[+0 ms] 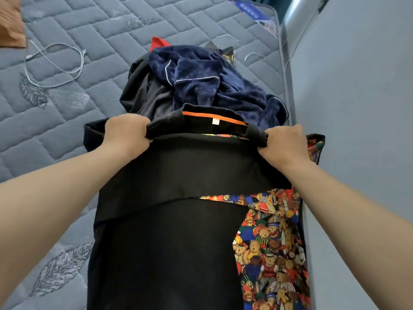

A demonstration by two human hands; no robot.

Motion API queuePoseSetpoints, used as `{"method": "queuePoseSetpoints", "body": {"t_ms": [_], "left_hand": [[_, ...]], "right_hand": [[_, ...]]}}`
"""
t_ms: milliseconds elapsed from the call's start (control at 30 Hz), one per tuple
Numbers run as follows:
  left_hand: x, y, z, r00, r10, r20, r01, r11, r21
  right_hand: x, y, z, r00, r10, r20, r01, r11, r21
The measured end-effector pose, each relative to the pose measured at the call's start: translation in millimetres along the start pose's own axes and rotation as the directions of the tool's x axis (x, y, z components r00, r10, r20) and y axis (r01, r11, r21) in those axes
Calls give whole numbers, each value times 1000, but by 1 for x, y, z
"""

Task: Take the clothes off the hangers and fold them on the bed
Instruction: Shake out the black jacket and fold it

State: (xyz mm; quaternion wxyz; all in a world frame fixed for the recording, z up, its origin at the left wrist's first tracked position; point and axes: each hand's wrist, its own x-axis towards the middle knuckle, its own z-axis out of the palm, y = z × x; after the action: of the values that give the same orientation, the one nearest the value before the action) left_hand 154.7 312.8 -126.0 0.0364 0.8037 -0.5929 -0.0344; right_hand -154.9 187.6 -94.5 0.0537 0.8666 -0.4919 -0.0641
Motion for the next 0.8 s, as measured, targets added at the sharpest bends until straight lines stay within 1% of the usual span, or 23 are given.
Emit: {"method": "queuePoseSetpoints", "body": {"t_ms": [67, 133, 300, 500, 633, 800], "left_hand": [[3, 3, -14, 997, 4, -76, -2, 1000, 17], [1, 6, -23, 992, 19, -121, -15, 999, 35], [-44, 12, -20, 996, 40, -77, -39, 999, 19], [-116, 18, -10, 996, 46, -77, -49, 998, -40], [-155, 21, -13, 987, 81, -140, -89, 995, -54], [-210, 26, -17, 974, 150, -172, -166, 983, -81]], "right_hand": [[1, 3, -11, 999, -9, -49, 9, 1000, -3], [-3, 6, -16, 997, -20, -70, 20, 1000, 0], [-39, 9, -10, 996, -73, -56, 75, 996, 38], [-100, 15, 4, 973, -154, -174, 179, 974, 140], [-138, 14, 11, 966, -115, -233, 159, 971, 180], [-208, 6, 17, 970, -60, -236, 109, 974, 201]]}}
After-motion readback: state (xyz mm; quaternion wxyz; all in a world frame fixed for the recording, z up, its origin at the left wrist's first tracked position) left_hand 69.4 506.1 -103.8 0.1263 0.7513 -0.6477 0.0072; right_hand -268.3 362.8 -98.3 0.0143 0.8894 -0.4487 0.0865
